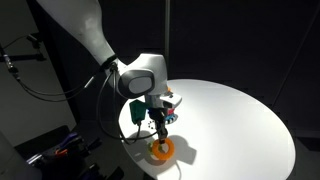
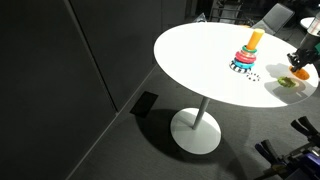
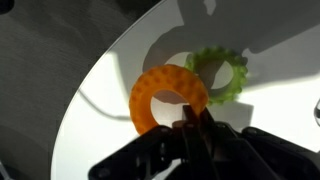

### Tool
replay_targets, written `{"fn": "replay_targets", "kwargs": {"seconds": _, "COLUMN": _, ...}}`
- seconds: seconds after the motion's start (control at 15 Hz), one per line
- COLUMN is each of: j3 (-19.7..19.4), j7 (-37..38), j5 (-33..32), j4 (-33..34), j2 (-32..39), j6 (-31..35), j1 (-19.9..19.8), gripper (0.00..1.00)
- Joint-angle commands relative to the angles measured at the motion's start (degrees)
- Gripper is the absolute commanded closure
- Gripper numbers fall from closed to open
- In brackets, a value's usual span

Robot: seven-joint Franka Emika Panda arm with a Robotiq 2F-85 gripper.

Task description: Remove the green circle then put the orange circle on the orange object

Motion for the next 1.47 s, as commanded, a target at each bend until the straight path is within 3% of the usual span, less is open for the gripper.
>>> {"fn": "replay_targets", "kwargs": {"seconds": 0.0, "j3": -0.3, "j7": 1.8, "j5": -1.3, "j4": 0.1, "j2": -4.3, "j6": -3.2, "j1": 0.9, "gripper": 0.97}}
{"fn": "replay_targets", "kwargs": {"seconds": 0.87, "j3": 5.4, "j7": 4.8, "j5": 1.1, "j4": 8.8, "j2": -12.0, "j6": -13.7, "j1": 0.0, "gripper": 0.96}}
{"fn": "replay_targets", "kwargs": {"seconds": 1.4, "j3": 9.5, "j7": 7.6, "j5": 2.9, "j4": 16.6, "j2": -11.3, "j6": -18.3, "j1": 0.8, "gripper": 0.96}}
